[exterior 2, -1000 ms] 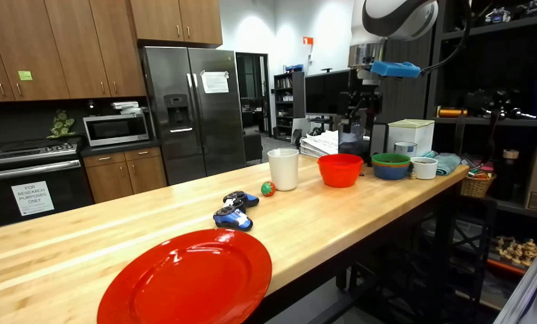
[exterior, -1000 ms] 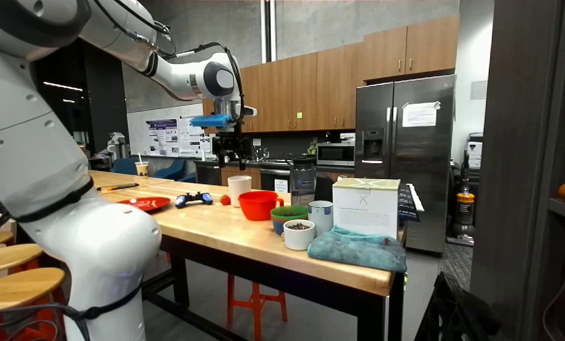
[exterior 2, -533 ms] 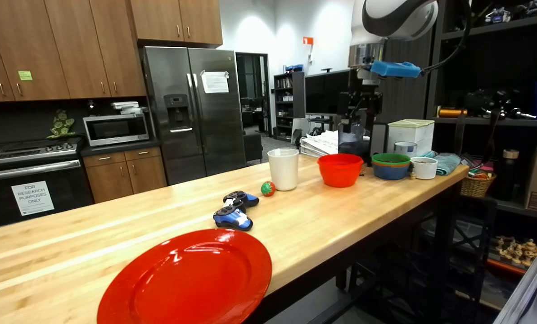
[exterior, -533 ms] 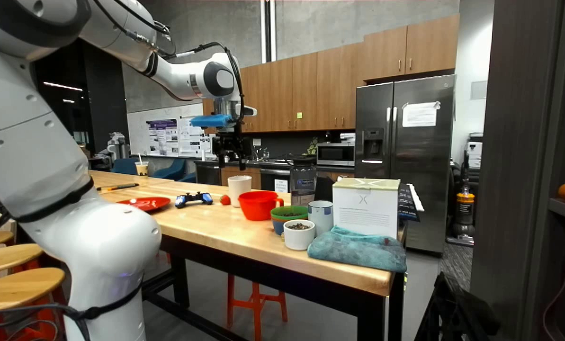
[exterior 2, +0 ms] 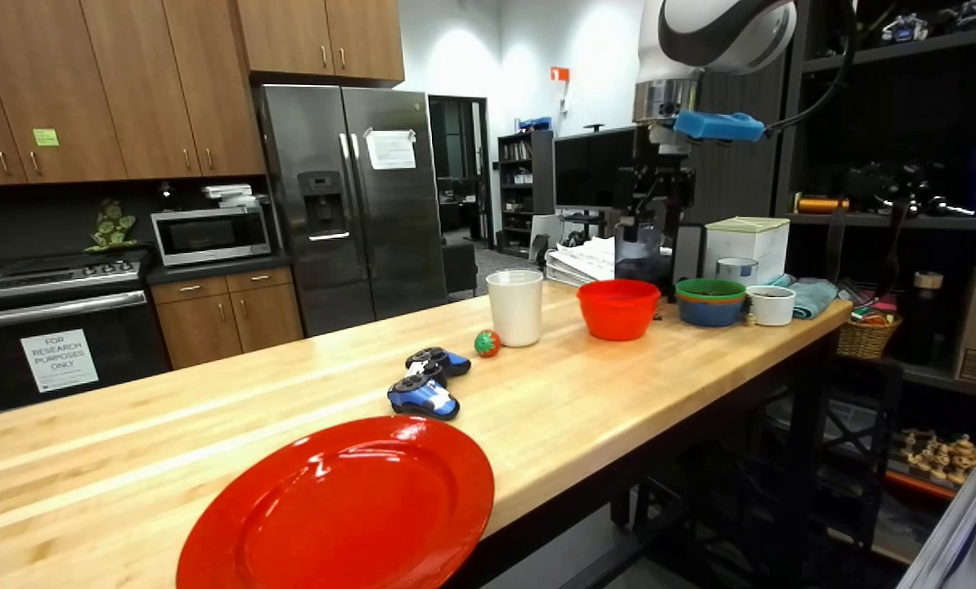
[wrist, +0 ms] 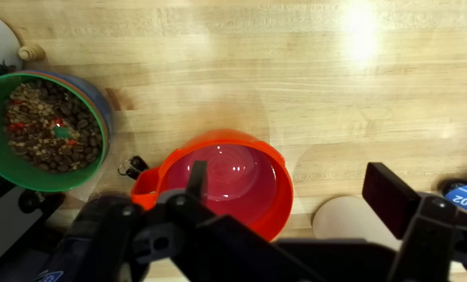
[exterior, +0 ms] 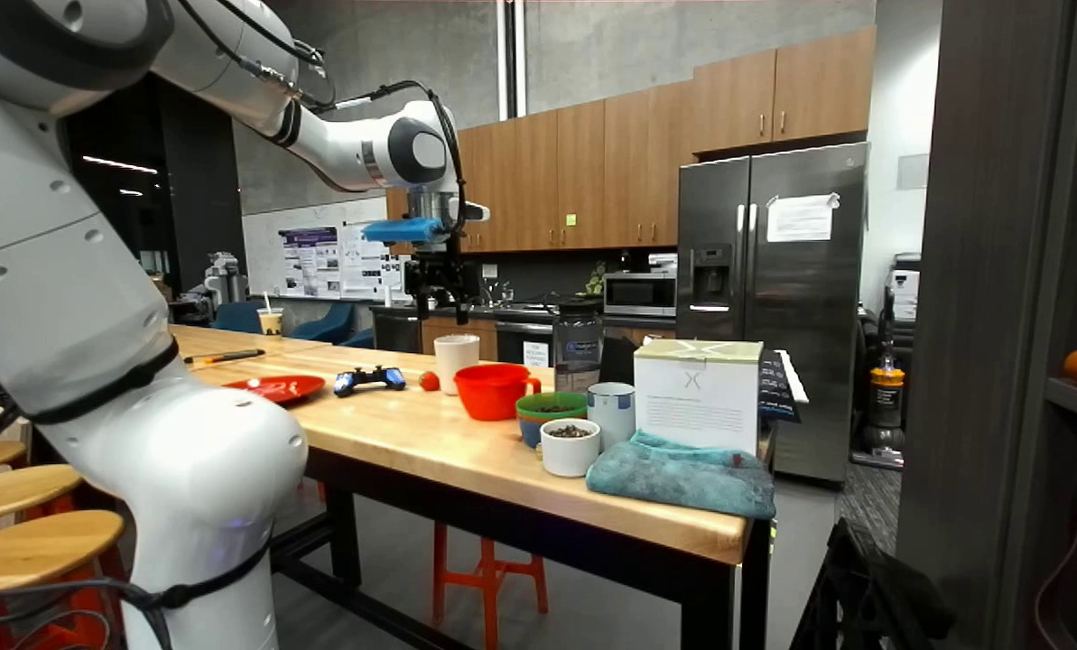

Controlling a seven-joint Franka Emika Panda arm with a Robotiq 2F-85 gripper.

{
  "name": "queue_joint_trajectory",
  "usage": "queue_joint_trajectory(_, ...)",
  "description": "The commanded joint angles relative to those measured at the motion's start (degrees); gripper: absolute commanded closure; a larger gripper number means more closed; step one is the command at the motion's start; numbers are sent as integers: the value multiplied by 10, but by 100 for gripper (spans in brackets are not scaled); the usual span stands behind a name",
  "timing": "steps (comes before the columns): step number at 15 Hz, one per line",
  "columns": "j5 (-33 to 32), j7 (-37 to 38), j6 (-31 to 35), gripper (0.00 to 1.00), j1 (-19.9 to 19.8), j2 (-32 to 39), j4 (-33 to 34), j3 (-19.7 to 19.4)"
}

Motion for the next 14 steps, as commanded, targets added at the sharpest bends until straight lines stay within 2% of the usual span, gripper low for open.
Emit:
queue_joint_trajectory(1, -1, 0, -1, 0, 1, 0, 1, -1)
queue_joint_trajectory(14, 3, -6, -2, 0, 2, 2, 3, -6)
